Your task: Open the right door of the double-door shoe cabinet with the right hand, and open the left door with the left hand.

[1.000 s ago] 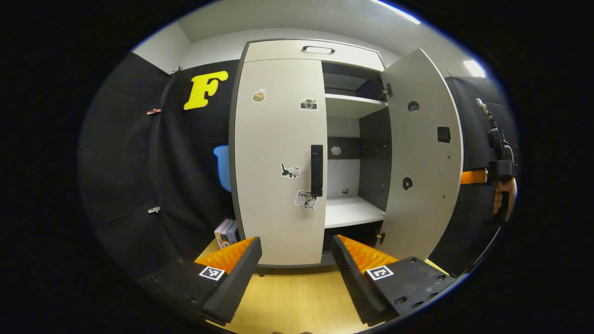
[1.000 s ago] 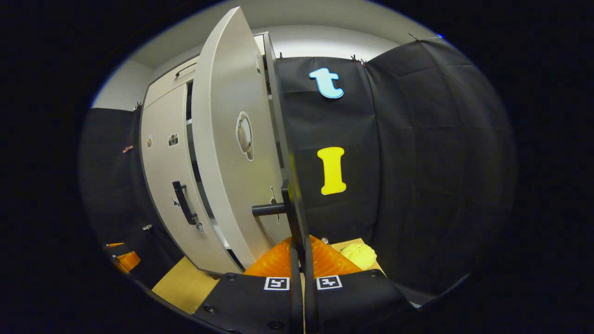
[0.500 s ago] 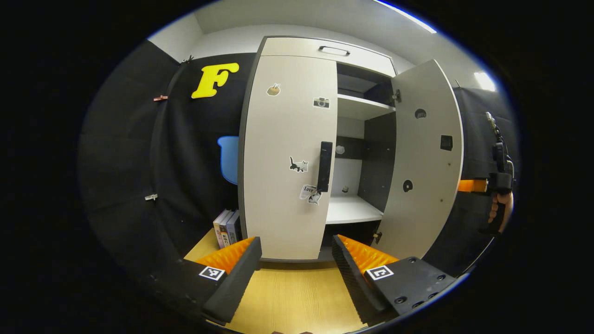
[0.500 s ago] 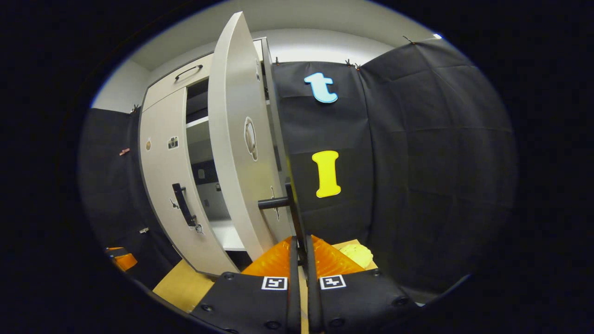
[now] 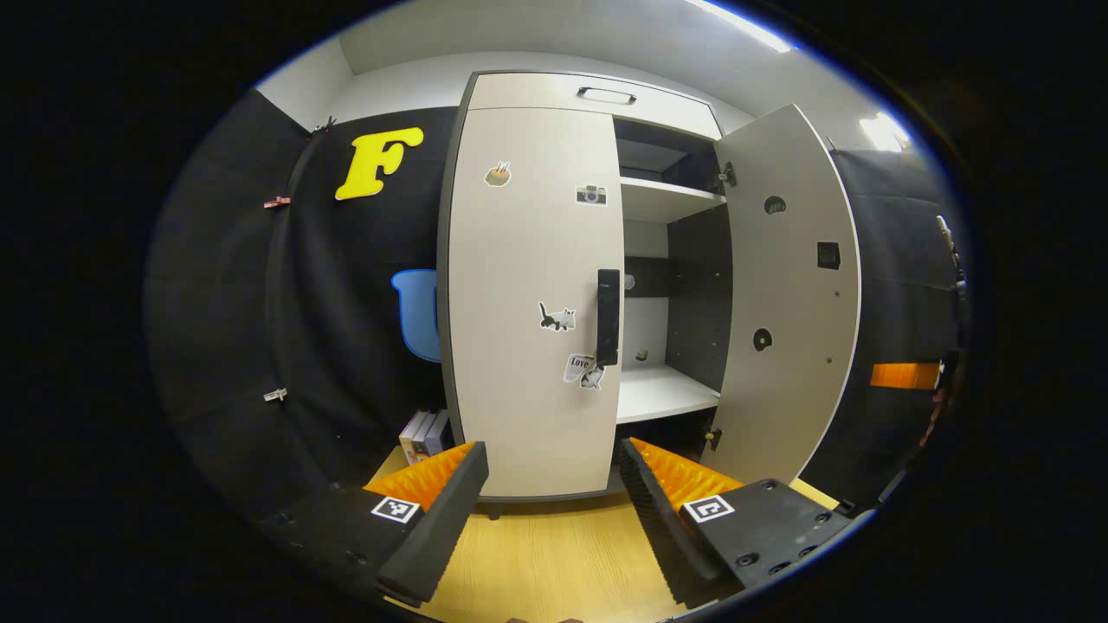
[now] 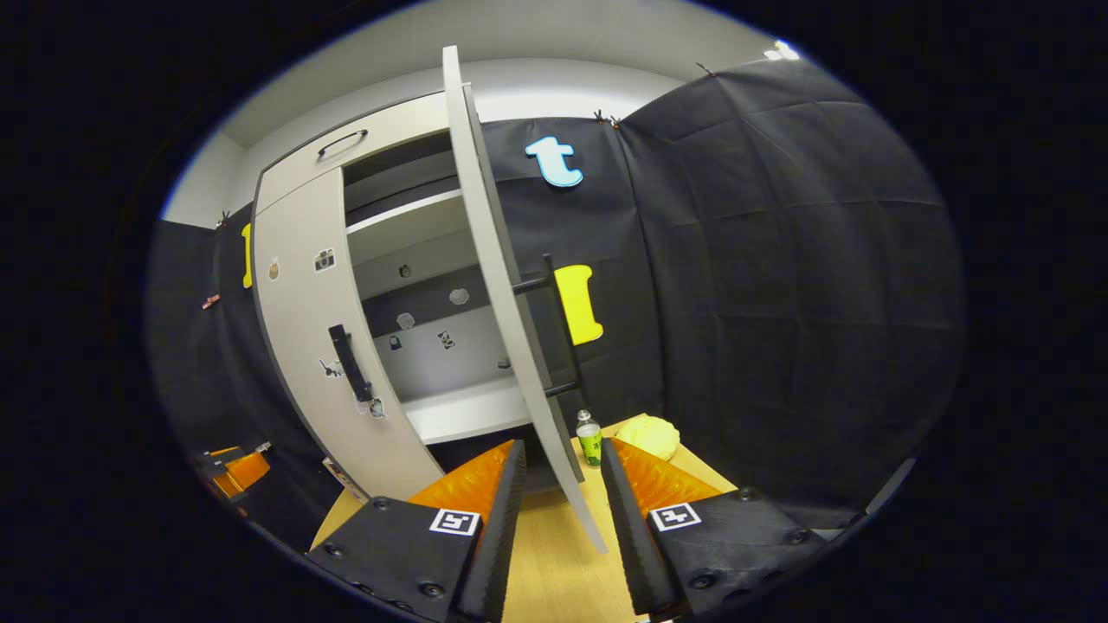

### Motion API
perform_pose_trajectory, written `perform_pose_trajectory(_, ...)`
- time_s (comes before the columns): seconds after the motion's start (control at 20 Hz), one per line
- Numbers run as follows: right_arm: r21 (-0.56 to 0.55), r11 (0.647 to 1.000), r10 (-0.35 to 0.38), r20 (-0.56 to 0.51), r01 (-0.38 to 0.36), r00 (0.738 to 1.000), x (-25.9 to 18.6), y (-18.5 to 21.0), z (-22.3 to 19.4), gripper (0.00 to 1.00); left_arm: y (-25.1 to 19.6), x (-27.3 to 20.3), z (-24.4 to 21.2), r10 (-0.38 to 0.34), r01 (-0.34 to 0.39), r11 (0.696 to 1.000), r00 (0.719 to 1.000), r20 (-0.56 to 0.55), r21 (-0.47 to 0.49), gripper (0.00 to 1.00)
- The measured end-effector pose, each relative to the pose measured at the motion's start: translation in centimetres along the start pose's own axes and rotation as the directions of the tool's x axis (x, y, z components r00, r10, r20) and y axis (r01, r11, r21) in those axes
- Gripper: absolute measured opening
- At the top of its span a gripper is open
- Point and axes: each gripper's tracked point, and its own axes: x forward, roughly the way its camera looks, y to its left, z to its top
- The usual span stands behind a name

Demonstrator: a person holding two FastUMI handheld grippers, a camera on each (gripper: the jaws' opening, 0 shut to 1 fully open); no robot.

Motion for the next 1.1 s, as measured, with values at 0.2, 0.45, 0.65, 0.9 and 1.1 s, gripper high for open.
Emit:
perform_pose_trajectory(0.2,-0.059,0.997,0.054,0.033,-0.052,0.998,-1.5,4.0,-0.6,0.75,-0.8,2.4,1.6,-0.012,0.012,1.000,0.999,0.036,0.007,0.95)
perform_pose_trajectory(0.45,-0.108,0.980,0.165,-0.002,-0.165,0.986,-1.3,8.3,-2.7,0.98,-2.6,7.3,4.6,-0.017,0.016,1.000,0.996,0.091,0.018,0.95)
perform_pose_trajectory(0.65,-0.147,0.963,0.230,0.004,-0.227,0.973,0.3,10.0,-3.0,0.98,-3.7,12.4,6.7,-0.036,0.038,0.999,0.993,0.108,-0.017,0.94)
perform_pose_trajectory(0.9,-0.127,0.955,0.271,-0.010,-0.270,0.963,2.2,10.2,-3.4,0.98,-4.1,18.5,8.2,-0.014,0.013,1.000,0.996,0.091,0.011,0.95)
perform_pose_trajectory(1.1,-0.099,0.948,0.301,-0.036,-0.303,0.953,4.0,10.4,-4.2,0.98,-5.0,22.9,7.6,0.020,-0.020,1.000,0.997,0.068,0.009,0.95)
